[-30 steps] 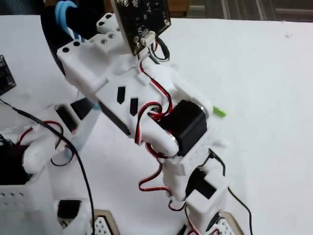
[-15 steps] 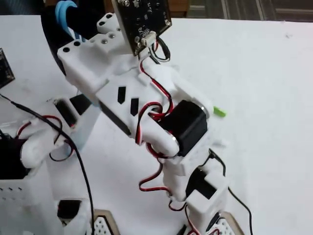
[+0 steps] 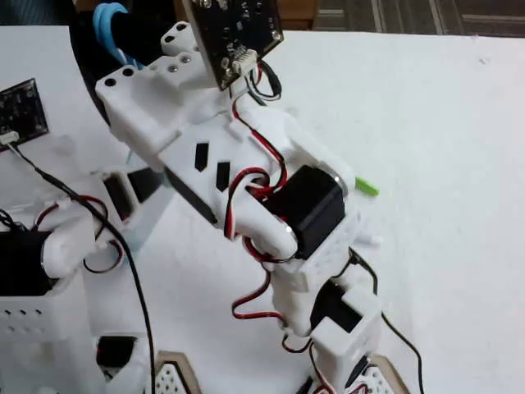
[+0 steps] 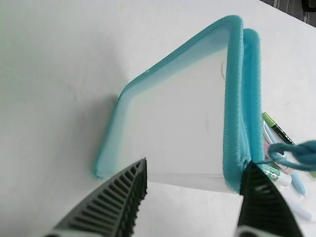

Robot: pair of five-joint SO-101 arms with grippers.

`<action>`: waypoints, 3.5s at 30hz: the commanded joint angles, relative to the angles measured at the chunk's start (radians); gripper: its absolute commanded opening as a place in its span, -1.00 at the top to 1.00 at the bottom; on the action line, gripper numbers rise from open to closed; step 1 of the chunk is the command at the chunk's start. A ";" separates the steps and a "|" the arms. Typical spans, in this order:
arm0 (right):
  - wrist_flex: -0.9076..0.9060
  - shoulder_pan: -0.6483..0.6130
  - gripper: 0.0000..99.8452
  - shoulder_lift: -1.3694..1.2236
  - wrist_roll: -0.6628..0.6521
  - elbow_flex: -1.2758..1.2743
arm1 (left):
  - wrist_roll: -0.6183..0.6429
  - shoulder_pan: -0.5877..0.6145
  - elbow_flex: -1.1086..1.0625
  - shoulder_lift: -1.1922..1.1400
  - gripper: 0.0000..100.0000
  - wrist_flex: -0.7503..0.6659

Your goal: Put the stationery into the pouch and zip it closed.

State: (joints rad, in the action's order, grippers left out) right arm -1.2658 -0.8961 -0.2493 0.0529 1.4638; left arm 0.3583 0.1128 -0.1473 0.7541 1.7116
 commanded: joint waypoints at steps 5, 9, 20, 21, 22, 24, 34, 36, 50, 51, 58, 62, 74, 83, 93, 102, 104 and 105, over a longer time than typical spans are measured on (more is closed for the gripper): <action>0.004 -0.004 0.97 0.033 -0.011 0.005 | -0.167 0.004 -0.021 -0.016 0.47 0.003; 0.004 -0.004 0.97 0.033 -0.011 0.005 | -0.285 0.004 -0.103 -0.016 0.63 -0.008; 0.001 0.074 0.97 0.031 -0.011 0.005 | -0.416 0.012 -0.206 -0.015 0.96 -0.095; 0.001 0.102 0.97 0.031 -0.011 0.005 | -0.422 0.012 -0.206 -0.013 0.95 -0.089; 0.002 0.130 0.97 0.030 -0.011 0.003 | -0.422 0.012 -0.206 -0.008 0.95 -0.087; 0.004 0.189 0.97 0.016 -0.011 0.005 | -0.423 0.012 -0.196 -0.007 0.95 -0.084; 0.041 0.441 0.97 -0.136 -0.002 0.015 | -0.457 0.010 0.041 -0.005 0.95 0.074; 0.062 0.460 0.97 -0.156 -0.002 0.015 | -0.457 0.010 0.077 -0.005 0.95 0.075; 0.343 0.621 0.97 -0.325 -0.003 0.006 | -0.528 0.005 -0.011 0.021 0.95 0.078; 0.357 0.636 0.97 -0.340 -0.003 0.006 | -0.528 0.002 -0.015 0.036 0.95 0.077; 0.289 0.670 0.97 -0.381 -0.009 0.015 | -0.528 -0.013 -0.080 0.119 0.95 0.074; 0.205 0.648 0.96 -0.349 -0.015 0.015 | -0.528 -0.005 -0.077 0.120 0.95 0.074; -0.507 0.538 0.36 -0.214 -0.566 0.015 | -0.528 -0.005 -0.034 0.119 0.95 0.054; -0.509 0.567 0.51 0.028 -0.704 0.000 | -0.528 -0.010 -0.028 0.117 0.95 0.052; -0.507 0.519 0.47 0.513 -0.815 -0.839 | -0.523 -0.005 -0.035 0.117 0.95 0.026; -0.453 0.292 0.39 0.839 -0.890 -1.478 | -0.508 -0.007 -0.058 0.117 0.95 0.023; -0.417 0.252 0.38 0.848 -0.867 -1.494 | -0.494 -0.008 -0.061 0.117 0.95 0.021; -0.381 0.245 0.38 0.848 -0.850 -1.498 | -0.493 -0.008 -0.061 0.117 0.95 0.023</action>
State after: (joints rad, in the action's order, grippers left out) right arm -1.7108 -0.6137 0.5623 -0.8293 -0.0153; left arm -0.1496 0.1036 -0.1718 0.8753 1.7331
